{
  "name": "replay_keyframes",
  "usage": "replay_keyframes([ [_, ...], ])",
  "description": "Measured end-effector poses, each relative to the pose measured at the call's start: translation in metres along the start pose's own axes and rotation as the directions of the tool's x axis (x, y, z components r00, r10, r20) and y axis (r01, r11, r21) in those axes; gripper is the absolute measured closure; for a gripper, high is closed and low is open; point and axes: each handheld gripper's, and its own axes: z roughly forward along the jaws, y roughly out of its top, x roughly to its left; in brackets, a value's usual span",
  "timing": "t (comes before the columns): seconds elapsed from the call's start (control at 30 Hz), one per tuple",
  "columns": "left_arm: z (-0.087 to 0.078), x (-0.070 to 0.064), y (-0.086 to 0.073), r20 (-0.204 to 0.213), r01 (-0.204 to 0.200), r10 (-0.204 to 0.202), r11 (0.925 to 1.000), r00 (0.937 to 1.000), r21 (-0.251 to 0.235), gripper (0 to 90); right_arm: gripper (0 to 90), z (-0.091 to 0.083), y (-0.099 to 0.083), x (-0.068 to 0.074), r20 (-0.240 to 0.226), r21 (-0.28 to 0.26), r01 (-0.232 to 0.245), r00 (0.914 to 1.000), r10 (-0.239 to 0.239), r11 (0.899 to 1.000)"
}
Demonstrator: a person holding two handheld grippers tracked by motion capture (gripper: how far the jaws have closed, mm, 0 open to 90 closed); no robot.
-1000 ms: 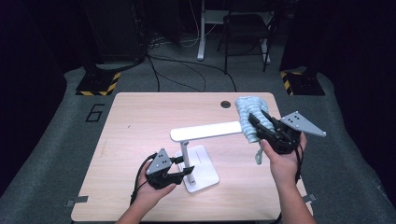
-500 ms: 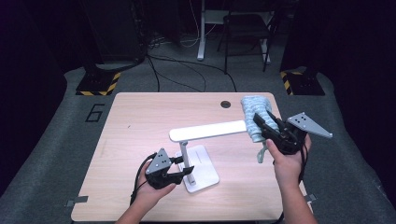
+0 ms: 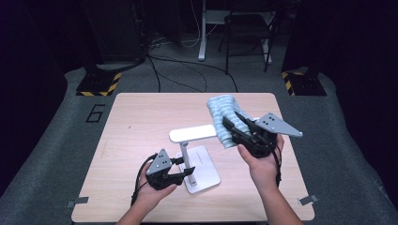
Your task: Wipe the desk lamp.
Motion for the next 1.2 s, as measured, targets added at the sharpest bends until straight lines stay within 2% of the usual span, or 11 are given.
replay_keyframes([
  [0.03, 0.000, 0.000, 0.000, 0.000, 0.000, 0.000, 1.0000, 1.0000, 0.000, 52.4, 59.5, 0.000, 0.000, 0.000, 0.000, 0.000, 0.000, 1.0000, 0.000, 1.000],
  [0.07, 0.000, 0.000, 0.000, 0.003, 0.002, -0.002, 1.0000, 1.0000, 0.002, 52.4, 59.5, 0.005, 0.003, 0.011, -0.036, 0.001, 0.014, 0.9993, -0.014, 1.000],
  [0.17, 0.000, -0.001, 0.000, 0.003, 0.008, -0.008, 1.0000, 1.0000, 0.002, 52.4, 59.6, 0.009, 0.004, 0.020, -0.057, -0.003, 0.022, 0.9981, -0.022, 1.000],
  [0.2, 0.000, -0.001, 0.000, 0.001, 0.006, -0.006, 1.0000, 1.0000, 0.002, 52.4, 59.6, 0.014, 0.006, 0.032, -0.088, -0.003, 0.034, 0.9955, -0.034, 0.999],
  [0.37, 0.000, 0.000, 0.000, -0.004, 0.001, -0.001, 1.0000, 1.0000, 0.003, 52.4, 59.6, 0.021, 0.009, 0.051, -0.134, -0.014, 0.061, 0.9890, -0.062, 0.998],
  [0.47, 0.001, -0.001, 0.000, -0.007, 0.018, -0.018, 0.9998, 0.9998, -0.008, 52.4, 59.5, 0.028, 0.012, 0.069, -0.176, -0.022, 0.082, 0.9807, -0.085, 0.996],
  [0.67, 0.001, -0.001, 0.000, -0.008, 0.021, -0.021, 0.9997, 0.9997, -0.011, 52.4, 59.0, 0.037, 0.014, 0.093, -0.226, -0.036, 0.109, 0.9674, -0.114, 0.993],
  [0.83, 0.000, -0.001, 0.000, 0.000, 0.015, -0.015, 0.9999, 0.9999, -0.005, 52.5, 59.0, 0.037, 0.014, 0.098, -0.228, -0.048, 0.133, 0.9633, -0.141, 0.990],
  [0.9, 0.001, -0.002, 0.000, -0.005, 0.014, -0.014, 0.9999, 0.9999, -0.010, 52.6, 59.0, 0.036, 0.013, 0.097, -0.230, -0.046, 0.130, 0.9635, -0.137, 0.990],
  [1.0, 0.002, -0.003, 0.000, -0.006, 0.012, -0.012, 0.9999, 0.9999, -0.006, 52.6, 59.4, 0.031, 0.010, 0.090, -0.247, -0.052, 0.091, 0.9637, -0.101, 0.994],
  [1.2, 0.002, -0.002, 0.000, -0.010, 0.010, -0.010, 0.9999, 0.9999, -0.012, 52.6, 61.9, 0.016, 0.000, 0.084, -0.280, -0.079, 0.092, 0.9536, -0.110, 0.993],
])
